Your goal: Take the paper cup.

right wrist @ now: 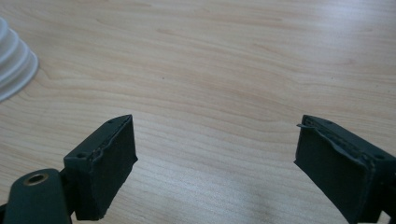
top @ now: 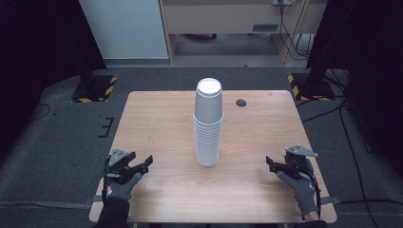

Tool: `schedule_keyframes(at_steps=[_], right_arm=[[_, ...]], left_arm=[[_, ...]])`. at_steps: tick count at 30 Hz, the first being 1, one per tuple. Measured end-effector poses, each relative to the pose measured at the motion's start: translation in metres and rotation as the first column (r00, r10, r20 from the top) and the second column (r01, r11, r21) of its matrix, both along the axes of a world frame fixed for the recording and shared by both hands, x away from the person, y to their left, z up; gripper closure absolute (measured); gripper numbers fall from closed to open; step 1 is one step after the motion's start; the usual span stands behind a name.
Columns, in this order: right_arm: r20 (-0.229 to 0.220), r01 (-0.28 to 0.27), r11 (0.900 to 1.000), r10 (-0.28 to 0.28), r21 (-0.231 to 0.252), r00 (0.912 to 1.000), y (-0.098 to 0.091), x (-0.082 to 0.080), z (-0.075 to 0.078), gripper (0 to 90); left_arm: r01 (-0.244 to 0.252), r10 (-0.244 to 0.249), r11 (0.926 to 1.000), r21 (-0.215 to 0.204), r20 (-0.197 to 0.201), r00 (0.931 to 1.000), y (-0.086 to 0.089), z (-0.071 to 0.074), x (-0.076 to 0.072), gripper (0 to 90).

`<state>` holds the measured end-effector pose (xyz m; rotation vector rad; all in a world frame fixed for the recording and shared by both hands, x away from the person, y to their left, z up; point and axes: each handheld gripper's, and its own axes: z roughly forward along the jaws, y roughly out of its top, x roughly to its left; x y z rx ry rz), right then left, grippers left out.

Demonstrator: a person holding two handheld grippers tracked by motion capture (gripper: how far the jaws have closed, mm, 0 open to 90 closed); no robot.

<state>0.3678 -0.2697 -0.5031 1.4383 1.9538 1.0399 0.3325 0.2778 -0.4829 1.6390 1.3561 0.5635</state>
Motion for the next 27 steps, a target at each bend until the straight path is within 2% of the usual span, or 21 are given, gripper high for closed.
schedule_keyframes(at_steps=[15,18,24,27], right_arm=[[0.060,-0.007,0.9994,0.005,0.035,0.9982,0.006,-0.007,0.017,12.6],[0.083,-0.023,0.9993,0.020,0.029,0.9964,0.011,-0.009,0.024,12.4],[0.123,-0.042,0.9976,0.035,0.054,0.9918,0.015,-0.012,0.036,12.4],[0.129,-0.052,0.9971,0.044,0.055,0.9907,0.017,-0.012,0.039,12.4]], left_arm=[[0.009,-0.009,1.0000,-0.002,-0.015,0.9998,-0.001,0.000,-0.002,20.7],[0.022,-0.022,0.9997,0.002,-0.011,0.9997,-0.001,0.001,-0.003,20.7],[0.024,-0.024,0.9997,0.006,-0.011,0.9996,-0.003,0.000,-0.002,20.7],[0.028,-0.027,0.9995,0.013,-0.014,0.9995,-0.004,0.000,-0.002,20.6]])
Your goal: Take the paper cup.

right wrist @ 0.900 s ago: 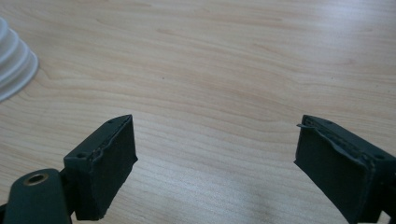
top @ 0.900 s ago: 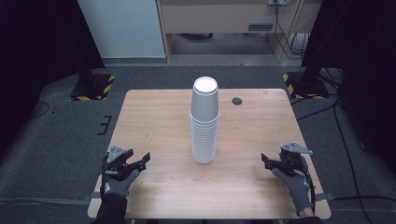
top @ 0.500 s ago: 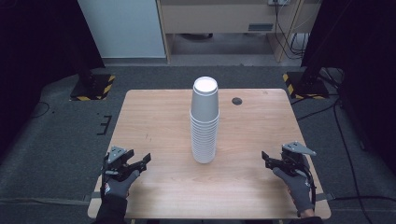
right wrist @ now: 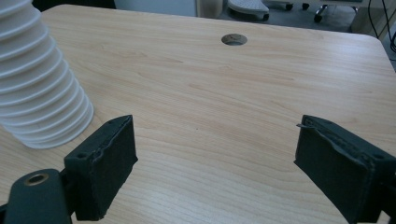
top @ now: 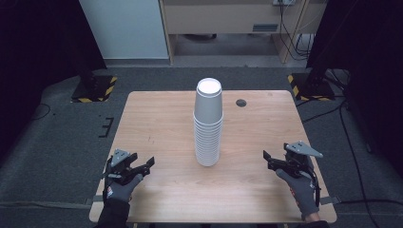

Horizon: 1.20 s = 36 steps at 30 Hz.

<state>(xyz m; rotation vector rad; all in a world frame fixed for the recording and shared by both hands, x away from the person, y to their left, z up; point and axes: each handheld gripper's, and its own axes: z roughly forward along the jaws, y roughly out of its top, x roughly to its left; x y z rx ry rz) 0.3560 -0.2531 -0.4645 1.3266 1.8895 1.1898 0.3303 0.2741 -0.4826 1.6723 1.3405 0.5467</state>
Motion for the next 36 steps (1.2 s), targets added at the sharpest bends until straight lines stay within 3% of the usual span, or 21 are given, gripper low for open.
schedule_keyframes(at_steps=[17,36], right_arm=[[0.073,-0.035,0.9987,0.033,0.036,0.9968,0.013,0.004,0.027,11.9],[0.191,-0.097,0.9889,0.075,0.112,0.9787,0.036,0.009,0.078,11.9]], left_arm=[[0.008,-0.007,0.9999,0.009,-0.002,1.0000,-0.002,-0.001,0.001,20.5],[0.009,-0.009,0.9998,0.016,-0.007,0.9999,-0.003,-0.003,0.003,20.6]])
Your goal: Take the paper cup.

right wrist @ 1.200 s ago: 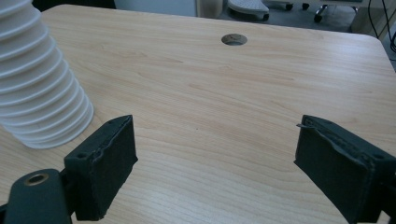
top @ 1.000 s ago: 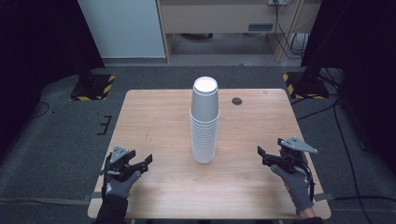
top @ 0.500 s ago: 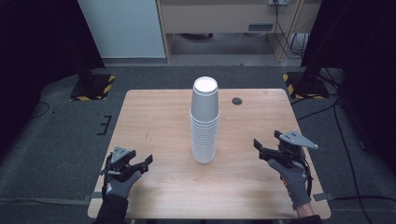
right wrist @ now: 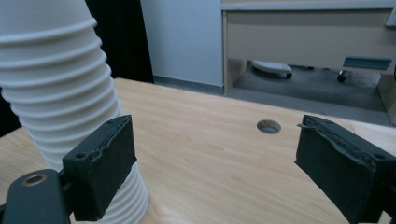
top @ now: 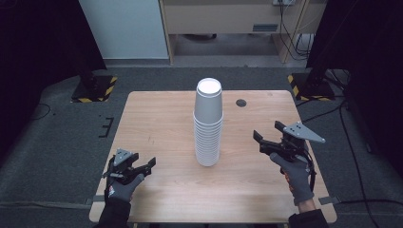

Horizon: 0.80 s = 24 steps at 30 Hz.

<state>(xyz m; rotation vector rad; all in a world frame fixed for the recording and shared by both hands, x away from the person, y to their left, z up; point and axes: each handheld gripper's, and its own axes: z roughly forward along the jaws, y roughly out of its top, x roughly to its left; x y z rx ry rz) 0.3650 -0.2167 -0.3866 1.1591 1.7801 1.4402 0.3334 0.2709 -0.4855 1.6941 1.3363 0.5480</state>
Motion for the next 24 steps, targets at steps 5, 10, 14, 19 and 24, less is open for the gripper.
schedule_keyframes(at_steps=[5,10,14,19,24], right_arm=[[0.019,-0.018,0.9998,0.018,0.010,0.9997,0.005,0.000,0.012,11.8],[0.044,-0.039,0.9988,0.038,0.031,0.9983,0.013,0.000,0.026,11.8],[0.065,-0.061,0.9973,0.058,0.042,0.9962,0.021,0.000,0.038,11.7],[0.080,-0.075,0.9963,0.072,0.042,0.9942,0.027,0.000,0.046,11.7],[0.094,-0.092,0.9949,0.087,0.042,0.9917,0.037,0.001,0.054,11.7]], left_arm=[[0.002,-0.002,1.0000,0.004,-0.001,1.0000,0.000,0.000,0.000,20.5],[0.005,-0.005,1.0000,0.006,-0.004,1.0000,-0.001,-0.001,0.001,20.5],[0.003,-0.003,1.0000,0.004,-0.002,1.0000,0.000,-0.001,0.001,20.5],[0.005,-0.005,0.9999,0.011,-0.005,1.0000,0.000,-0.001,0.002,20.6],[0.004,-0.004,0.9999,0.010,-0.006,1.0000,0.000,-0.001,0.002,20.6]])
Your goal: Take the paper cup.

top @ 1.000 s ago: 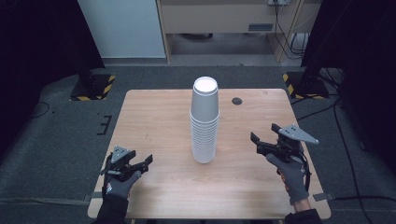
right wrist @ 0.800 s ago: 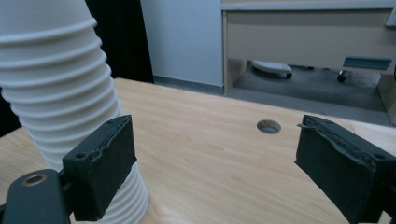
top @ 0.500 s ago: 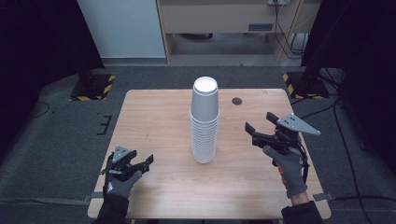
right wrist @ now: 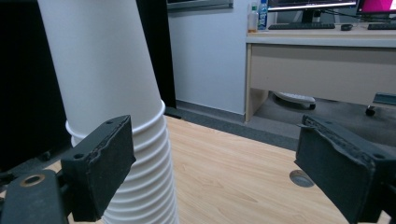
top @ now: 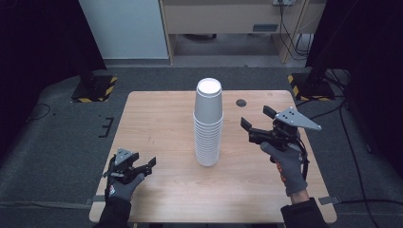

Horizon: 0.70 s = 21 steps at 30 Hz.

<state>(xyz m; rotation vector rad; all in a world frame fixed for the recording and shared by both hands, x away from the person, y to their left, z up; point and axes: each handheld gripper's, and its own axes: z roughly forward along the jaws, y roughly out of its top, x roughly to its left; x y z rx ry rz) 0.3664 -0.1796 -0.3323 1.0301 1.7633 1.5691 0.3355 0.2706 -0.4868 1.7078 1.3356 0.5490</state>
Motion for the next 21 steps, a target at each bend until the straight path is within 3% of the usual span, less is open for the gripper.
schedule_keyframes(at_steps=[21], right_arm=[[0.020,-0.051,0.9986,0.050,0.012,0.9985,0.025,0.003,0.018,11.5]], left_arm=[[0.005,-0.005,1.0000,0.007,-0.009,1.0000,-0.001,-0.001,0.002,20.6]])
